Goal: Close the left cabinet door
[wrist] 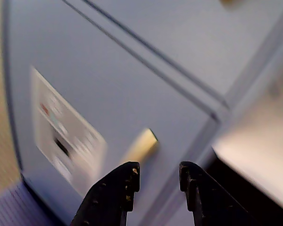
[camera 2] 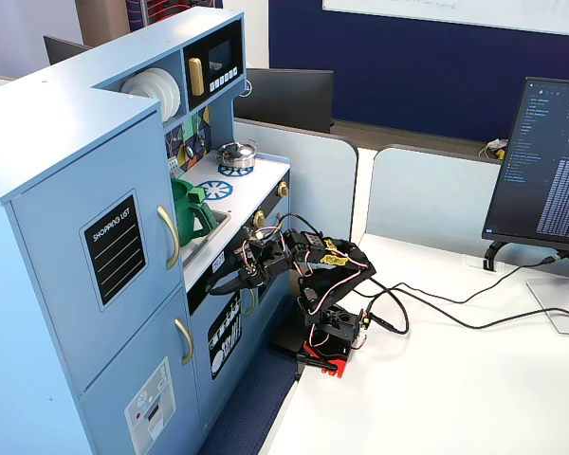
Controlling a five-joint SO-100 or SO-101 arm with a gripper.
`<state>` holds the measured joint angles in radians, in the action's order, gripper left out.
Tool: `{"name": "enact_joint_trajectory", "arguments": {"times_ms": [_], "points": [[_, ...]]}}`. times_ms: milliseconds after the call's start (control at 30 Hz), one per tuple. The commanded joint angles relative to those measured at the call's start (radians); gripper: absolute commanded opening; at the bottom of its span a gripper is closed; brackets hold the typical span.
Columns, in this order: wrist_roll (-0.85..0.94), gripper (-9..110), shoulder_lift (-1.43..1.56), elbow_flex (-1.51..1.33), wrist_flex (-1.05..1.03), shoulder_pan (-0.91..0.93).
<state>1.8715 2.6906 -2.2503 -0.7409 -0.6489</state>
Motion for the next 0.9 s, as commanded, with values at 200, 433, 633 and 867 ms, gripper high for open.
{"name": "enact_joint_trajectory", "arguments": {"times_ms": [200, 433, 633, 867], "points": [[-0.041, 0, 0.218, -0.339, -0.207, 0.517], [-0.121, 0, 0.348, -0.552, -0.374, 0.644], [-0.244, 0, 0.428, -0.667, -0.46, 0.655], [-0.344, 0, 0.469, -0.746, -0.583, 0.653]]}}
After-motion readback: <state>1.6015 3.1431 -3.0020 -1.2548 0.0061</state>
